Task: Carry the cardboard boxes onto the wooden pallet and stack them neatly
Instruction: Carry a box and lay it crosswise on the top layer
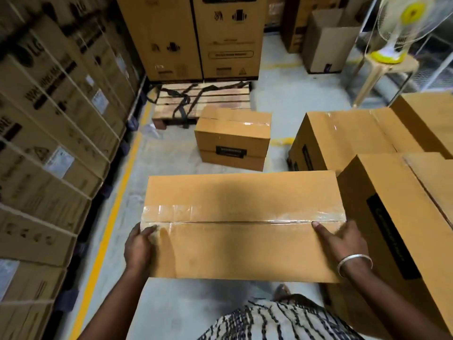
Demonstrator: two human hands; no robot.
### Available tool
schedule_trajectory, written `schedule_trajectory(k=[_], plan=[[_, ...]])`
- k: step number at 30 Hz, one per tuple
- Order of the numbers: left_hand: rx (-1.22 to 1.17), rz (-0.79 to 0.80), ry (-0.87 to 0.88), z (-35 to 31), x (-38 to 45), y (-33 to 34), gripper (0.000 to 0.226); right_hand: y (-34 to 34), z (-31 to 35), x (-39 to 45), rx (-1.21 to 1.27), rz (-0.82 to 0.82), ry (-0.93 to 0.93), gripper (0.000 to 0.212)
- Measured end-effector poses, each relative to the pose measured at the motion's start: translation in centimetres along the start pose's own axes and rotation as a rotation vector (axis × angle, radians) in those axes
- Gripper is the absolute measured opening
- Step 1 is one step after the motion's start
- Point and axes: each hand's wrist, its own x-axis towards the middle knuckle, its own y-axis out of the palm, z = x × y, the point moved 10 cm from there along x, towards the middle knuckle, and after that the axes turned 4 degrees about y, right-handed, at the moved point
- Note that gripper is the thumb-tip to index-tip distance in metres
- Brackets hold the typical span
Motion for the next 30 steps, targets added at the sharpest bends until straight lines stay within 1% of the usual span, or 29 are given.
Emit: schedule_trajectory(k=[4,9,11,14,16,19,22,23,26,28,30], plan=[[-0.020,-0.036,0.012,-3.5,1.2,3.9,0.047,-1.3,2.2,4.6,0.022,-0.004,-0.012,0.071],[0.081,-0.028,0.092,-9.8,3.4,9.1,0.051,-3.5,5.7,10.0,0.048,-0.016,-0.033,0.067],[0.106,-0.029,0.104,-12.1,5.0,11.1,0.057,-3.9,7.1,12.1,0.063,-0.022,-0.026,0.067],[0.152,-0.035,0.114,-15.6,7.6,13.9,0.072,-3.8,9.3,14.7,0.091,-0.036,-0.006,0.067],[0.173,-0.029,0.144,-18.5,9.9,16.3,0.067,-3.3,10.9,16.3,0.106,-0.050,0.018,0.065],[0.178,0.035,0.165,-21.8,15.7,20.5,0.059,-2.1,13.5,18.9,0.151,-0.094,0.049,0.065],[0.201,0.129,0.198,-25.3,21.3,24.9,0.058,-1.1,15.9,21.6,0.182,-0.125,0.078,0.074],[0.201,0.142,0.204,-26.8,22.4,26.2,0.055,-0.9,16.6,22.3,0.198,-0.134,0.098,0.074],[0.209,0.195,0.249,-31.7,26.0,30.1,0.047,-0.7,19.5,23.7,0.266,-0.162,0.136,0.061],[0.227,0.263,0.274,-34.7,28.6,33.2,0.049,-0.4,20.9,24.7,0.302,-0.186,0.167,0.059],[0.249,0.303,0.300,-37.2,30.6,36.4,0.056,-0.3,21.4,25.8,0.303,-0.212,0.214,0.063]])
